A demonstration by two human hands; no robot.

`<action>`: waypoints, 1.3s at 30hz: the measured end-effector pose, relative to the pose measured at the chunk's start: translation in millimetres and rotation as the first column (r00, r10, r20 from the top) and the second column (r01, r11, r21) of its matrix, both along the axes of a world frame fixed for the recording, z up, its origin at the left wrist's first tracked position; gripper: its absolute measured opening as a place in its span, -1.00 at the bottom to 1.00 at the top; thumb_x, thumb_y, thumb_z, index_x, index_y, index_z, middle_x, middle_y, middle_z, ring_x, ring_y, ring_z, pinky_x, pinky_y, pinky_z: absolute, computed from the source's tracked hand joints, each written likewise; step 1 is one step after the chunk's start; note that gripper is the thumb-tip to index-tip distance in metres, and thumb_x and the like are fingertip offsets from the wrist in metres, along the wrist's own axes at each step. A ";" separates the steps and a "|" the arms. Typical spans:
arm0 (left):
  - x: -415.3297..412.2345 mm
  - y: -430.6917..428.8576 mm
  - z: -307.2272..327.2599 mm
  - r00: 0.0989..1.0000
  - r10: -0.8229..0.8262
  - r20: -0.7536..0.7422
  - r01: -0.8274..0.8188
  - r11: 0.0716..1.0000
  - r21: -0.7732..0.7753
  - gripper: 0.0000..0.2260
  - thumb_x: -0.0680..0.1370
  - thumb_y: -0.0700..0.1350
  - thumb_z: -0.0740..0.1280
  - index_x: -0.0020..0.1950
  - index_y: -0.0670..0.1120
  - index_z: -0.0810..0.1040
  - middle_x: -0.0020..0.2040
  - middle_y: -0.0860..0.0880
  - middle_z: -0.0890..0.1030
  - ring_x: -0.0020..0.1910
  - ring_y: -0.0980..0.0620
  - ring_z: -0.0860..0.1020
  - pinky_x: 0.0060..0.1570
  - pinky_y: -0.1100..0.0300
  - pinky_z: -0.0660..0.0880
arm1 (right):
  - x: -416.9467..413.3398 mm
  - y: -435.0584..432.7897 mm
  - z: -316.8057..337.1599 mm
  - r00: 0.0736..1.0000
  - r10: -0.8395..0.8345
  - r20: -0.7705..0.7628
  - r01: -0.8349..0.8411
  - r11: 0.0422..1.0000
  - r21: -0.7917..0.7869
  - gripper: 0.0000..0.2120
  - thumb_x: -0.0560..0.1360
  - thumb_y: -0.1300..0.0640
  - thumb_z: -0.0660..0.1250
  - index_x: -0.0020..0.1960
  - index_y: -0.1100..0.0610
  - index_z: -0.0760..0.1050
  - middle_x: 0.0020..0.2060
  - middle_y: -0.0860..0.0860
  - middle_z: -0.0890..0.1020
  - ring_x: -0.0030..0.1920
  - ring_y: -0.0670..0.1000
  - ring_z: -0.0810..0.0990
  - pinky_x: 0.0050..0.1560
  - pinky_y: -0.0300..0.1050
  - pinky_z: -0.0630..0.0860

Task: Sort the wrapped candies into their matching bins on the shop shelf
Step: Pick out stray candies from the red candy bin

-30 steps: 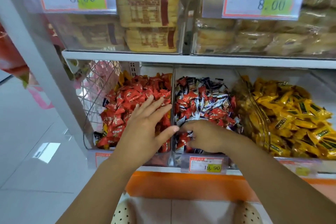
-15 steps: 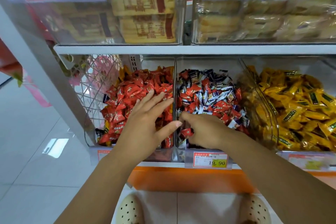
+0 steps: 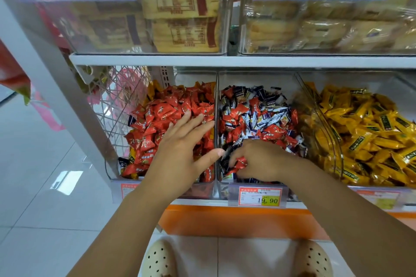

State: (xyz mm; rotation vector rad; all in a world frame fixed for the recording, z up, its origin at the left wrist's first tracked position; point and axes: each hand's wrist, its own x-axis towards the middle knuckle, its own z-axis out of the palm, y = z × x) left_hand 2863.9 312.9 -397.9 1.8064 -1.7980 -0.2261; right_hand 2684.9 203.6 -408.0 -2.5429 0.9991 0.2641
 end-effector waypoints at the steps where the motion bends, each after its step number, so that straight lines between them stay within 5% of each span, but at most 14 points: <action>1: -0.3 0.2 0.1 1.000 0.000 -0.002 0.000 1.000 -0.001 -0.32 0.40 0.43 0.05 0.48 0.20 0.23 0.53 0.21 0.14 0.51 0.28 -0.13 0.45 0.21 -0.24 | 2.4 1.3 -1.3 1.000 0.006 -0.002 -0.006 0.999 -0.049 -0.74 0.47 0.00 0.38 0.16 -0.15 0.55 -0.15 -0.09 0.49 -0.05 -0.02 0.52 -0.17 -0.14 0.38; 4: -0.6 0.3 0.3 1.000 0.002 -0.007 -0.002 1.000 0.001 -0.32 0.40 0.43 0.05 0.48 0.21 0.22 0.52 0.22 0.14 0.51 0.29 -0.13 0.46 0.18 -0.22 | 3.8 4.7 -1.5 1.000 0.031 -0.006 -0.031 0.989 -0.142 -0.70 0.45 -0.01 0.39 0.18 -0.20 0.54 -0.23 -0.16 0.27 -0.05 -0.04 0.41 -0.12 -0.14 0.33; 8: -0.5 -0.5 0.4 1.000 0.001 -0.016 -0.001 1.000 0.000 -0.32 0.40 0.44 0.06 0.47 0.22 0.23 0.52 0.23 0.14 0.51 0.30 -0.13 0.45 0.19 -0.23 | 2.1 7.0 -2.0 0.999 0.050 0.000 -0.049 0.985 -0.165 -0.72 0.46 -0.01 0.38 0.17 -0.18 0.57 -0.13 -0.13 0.38 0.10 -0.01 0.45 -0.07 -0.14 0.37; 13: 5.1 3.5 3.1 1.000 0.006 -0.016 -0.007 1.000 -0.021 -0.38 0.47 0.42 0.12 0.47 0.21 0.25 0.52 0.24 0.13 0.50 0.31 -0.13 0.49 0.12 -0.15 | -9.3 -1.7 15.1 0.954 -0.176 0.243 0.127 0.971 0.203 -0.78 0.50 -0.04 0.37 0.14 -0.08 0.60 -0.16 -0.23 0.42 -0.12 -0.12 0.49 -0.20 -0.32 0.39; 17: 22.5 11.3 2.4 0.997 0.075 0.010 -0.074 0.995 -0.062 -0.44 0.49 0.32 0.15 0.47 0.18 0.28 0.50 0.23 0.16 0.52 0.26 -0.09 0.51 0.04 -0.08 | -17.3 -1.8 35.6 0.917 -0.218 0.333 0.170 0.971 0.168 -0.79 0.56 0.00 0.28 0.18 -0.11 0.55 -0.02 -0.24 0.45 0.07 -0.14 0.50 0.09 -0.27 0.39; 19: 32.7 17.7 2.0 0.991 0.132 0.012 -0.131 0.987 -0.090 -0.51 0.55 0.17 0.24 0.46 0.11 0.32 0.50 0.16 0.23 0.52 0.21 -0.03 0.52 0.02 -0.02 | -9.2 5.2 46.0 0.838 -0.233 0.494 0.197 0.973 0.124 -0.81 0.56 0.03 0.29 0.13 -0.16 0.56 -0.03 -0.18 0.48 -0.01 -0.19 0.51 0.04 -0.30 0.43; 23: 50.8 36.3 0.7 0.973 0.230 0.004 -0.228 0.966 -0.121 -0.54 0.58 -0.06 0.30 0.47 0.03 0.33 0.49 0.13 0.26 0.48 0.23 0.04 0.35 0.48 -0.14 | 35.1 23.5 61.6 0.701 -0.126 0.702 0.128 0.991 0.049 -0.77 0.52 0.08 0.35 0.10 -0.21 0.56 -0.17 -0.12 0.41 -0.33 -0.24 0.40 -0.27 -0.42 0.32; 28: 62.0 51.7 -0.5 0.967 0.256 0.006 -0.255 0.963 -0.090 -0.47 0.56 -0.06 0.33 0.50 0.07 0.27 0.49 0.14 0.23 0.44 0.29 0.05 0.28 0.58 -0.18 | 73.9 29.2 63.9 0.850 0.017 0.527 -0.015 1.000 -0.009 -0.61 0.50 0.04 0.39 0.27 -0.26 0.46 0.11 -0.21 0.50 0.04 -0.22 0.44 0.05 -0.32 0.36; 32: 56.0 49.3 -5.8 0.985 0.173 0.018 -0.171 0.984 -0.053 -0.47 0.53 -0.02 0.37 0.47 0.10 0.31 0.50 0.16 0.21 0.51 0.22 0.01 0.32 0.52 -0.19 | 32.8 17.3 68.0 0.776 -0.253 0.578 0.267 0.962 0.061 -0.81 0.54 0.13 0.34 0.05 -0.13 0.61 -0.15 -0.25 0.60 -0.17 -0.26 0.55 -0.29 -0.41 0.37; 36: 45.7 43.3 -10.7 0.991 0.136 0.011 -0.135 0.990 -0.045 -0.47 0.52 -0.01 0.38 0.47 0.08 0.34 0.50 0.14 0.21 0.49 0.21 0.00 0.46 0.19 -0.02 | -13.5 8.0 63.1 0.921 -0.332 0.203 0.292 0.935 0.200 -0.83 0.52 0.18 0.37 -0.13 -0.08 0.62 -0.26 -0.16 0.65 -0.32 -0.26 0.58 -0.42 -0.46 0.39; 39: 35.9 37.5 -10.6 0.993 0.122 -0.005 -0.122 0.991 -0.056 -0.48 0.51 0.01 0.38 0.46 0.08 0.34 0.50 0.15 0.19 0.51 0.18 0.00 0.46 0.17 -0.02 | -26.1 12.2 47.0 0.986 -0.160 -0.050 0.166 0.971 0.175 -0.86 0.50 0.12 0.40 0.05 -0.02 0.62 -0.14 -0.23 0.57 -0.28 -0.33 0.46 -0.34 -0.58 0.32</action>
